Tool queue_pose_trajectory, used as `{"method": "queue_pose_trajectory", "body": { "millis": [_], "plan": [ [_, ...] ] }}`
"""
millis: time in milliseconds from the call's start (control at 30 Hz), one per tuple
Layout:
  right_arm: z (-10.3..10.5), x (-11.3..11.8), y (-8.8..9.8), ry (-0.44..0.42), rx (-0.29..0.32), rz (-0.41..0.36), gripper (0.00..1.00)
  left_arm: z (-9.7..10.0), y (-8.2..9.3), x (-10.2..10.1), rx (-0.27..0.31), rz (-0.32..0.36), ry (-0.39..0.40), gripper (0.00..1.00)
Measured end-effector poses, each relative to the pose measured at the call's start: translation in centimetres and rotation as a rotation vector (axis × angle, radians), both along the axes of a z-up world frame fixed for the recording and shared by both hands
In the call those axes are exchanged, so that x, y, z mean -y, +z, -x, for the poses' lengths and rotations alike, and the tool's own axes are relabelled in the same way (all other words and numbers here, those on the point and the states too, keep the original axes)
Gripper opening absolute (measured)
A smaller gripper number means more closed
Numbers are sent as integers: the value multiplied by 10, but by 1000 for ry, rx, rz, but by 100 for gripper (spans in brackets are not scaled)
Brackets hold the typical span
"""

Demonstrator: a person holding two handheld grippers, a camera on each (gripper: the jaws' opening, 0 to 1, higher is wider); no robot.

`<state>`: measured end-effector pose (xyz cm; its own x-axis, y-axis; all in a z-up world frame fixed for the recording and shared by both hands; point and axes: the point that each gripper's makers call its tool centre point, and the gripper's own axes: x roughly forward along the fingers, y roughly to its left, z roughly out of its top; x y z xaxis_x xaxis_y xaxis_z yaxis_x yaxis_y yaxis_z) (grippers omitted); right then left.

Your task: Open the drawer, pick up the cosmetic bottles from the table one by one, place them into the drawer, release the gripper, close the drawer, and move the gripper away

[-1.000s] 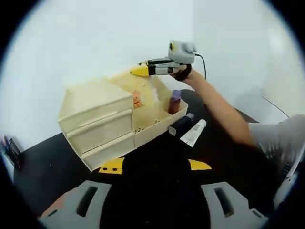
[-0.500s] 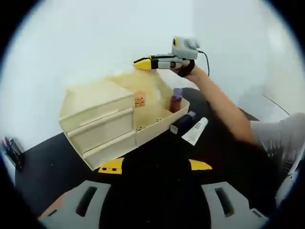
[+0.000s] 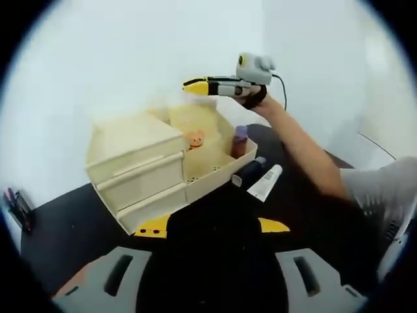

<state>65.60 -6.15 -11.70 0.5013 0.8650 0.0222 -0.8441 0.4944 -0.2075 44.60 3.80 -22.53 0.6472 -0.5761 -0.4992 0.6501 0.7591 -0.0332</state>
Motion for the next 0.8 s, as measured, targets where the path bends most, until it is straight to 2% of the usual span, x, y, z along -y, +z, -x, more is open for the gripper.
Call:
{"method": "queue_pose_trajectory", "body": {
  "millis": [67,267,333,400,500,600,633,667,700,767,800],
  "plan": [
    [0,1,1,-1,1,-1,22,0,0,2,-6,19,2,45],
    [0,1,2,2,-11,-4,23,1,-1,4,-13,17,0,45],
    [9,-1,2,33,7,3,26,3,0,5,-26,39,5,46],
    [25,-5,7,112,15,-15,28,5,0,7,-33,55,4,46],
    [22,-1,17,58,33,-15,27,8,-2,7,-29,35,-9,47],
    [12,8,14,-49,36,61,27,8,-3,4,-19,13,-2,47],
    [8,12,13,-102,53,100,27,8,-4,4,-18,10,-1,47],
    [8,13,13,-113,69,117,27,9,-5,4,-18,7,0,47],
    [6,17,9,-141,41,143,27,10,-5,4,-17,5,0,47],
    [9,22,7,-157,40,186,27,11,-5,5,-7,-3,-5,47],
    [9,27,6,-184,16,198,27,10,-5,6,-5,-1,-8,47]
  ]
}}
